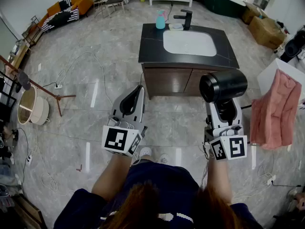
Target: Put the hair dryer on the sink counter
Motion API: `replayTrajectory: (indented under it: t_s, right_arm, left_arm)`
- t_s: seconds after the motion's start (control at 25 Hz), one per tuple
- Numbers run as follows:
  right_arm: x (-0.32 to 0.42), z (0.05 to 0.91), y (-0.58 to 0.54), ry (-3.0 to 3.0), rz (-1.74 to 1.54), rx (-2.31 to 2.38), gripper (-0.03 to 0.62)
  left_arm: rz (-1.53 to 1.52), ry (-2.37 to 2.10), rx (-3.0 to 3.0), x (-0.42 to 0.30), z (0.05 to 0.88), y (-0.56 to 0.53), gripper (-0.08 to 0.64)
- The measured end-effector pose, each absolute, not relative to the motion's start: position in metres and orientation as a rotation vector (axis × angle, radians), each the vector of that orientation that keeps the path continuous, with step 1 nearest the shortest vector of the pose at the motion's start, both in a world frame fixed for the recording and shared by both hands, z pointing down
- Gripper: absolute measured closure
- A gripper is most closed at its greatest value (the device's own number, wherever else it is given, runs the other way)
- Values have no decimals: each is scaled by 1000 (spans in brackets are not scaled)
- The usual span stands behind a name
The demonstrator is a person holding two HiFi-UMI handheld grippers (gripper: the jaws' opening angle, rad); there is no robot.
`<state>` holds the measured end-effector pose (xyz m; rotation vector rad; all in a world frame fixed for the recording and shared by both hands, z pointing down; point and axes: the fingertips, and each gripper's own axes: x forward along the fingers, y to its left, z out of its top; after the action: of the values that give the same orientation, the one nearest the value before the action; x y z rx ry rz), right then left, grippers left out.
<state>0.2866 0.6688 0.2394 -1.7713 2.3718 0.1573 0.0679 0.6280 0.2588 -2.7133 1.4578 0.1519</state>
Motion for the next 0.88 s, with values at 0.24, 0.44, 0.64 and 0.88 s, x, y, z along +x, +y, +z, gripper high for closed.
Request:
replayTrajectory:
  t_s: [0.24,0.44,0.64,0.88]
  right_arm:
    - [285,238,664,2365,108,-1712,314]
    - [271,238,648,2383,94,-1672,314]
    - [250,241,616,2411,87,-1640,314]
    - [221,241,547,2431,100,-1629,314]
  left_arm:
    - [154,1491,-2689,62,259,627,541]
    - [140,1553,-2662,42,263,618,541]
    - [148,1597,-2650,22,271,587,541]
    - [172,1614,-2644,-6,273,517,541]
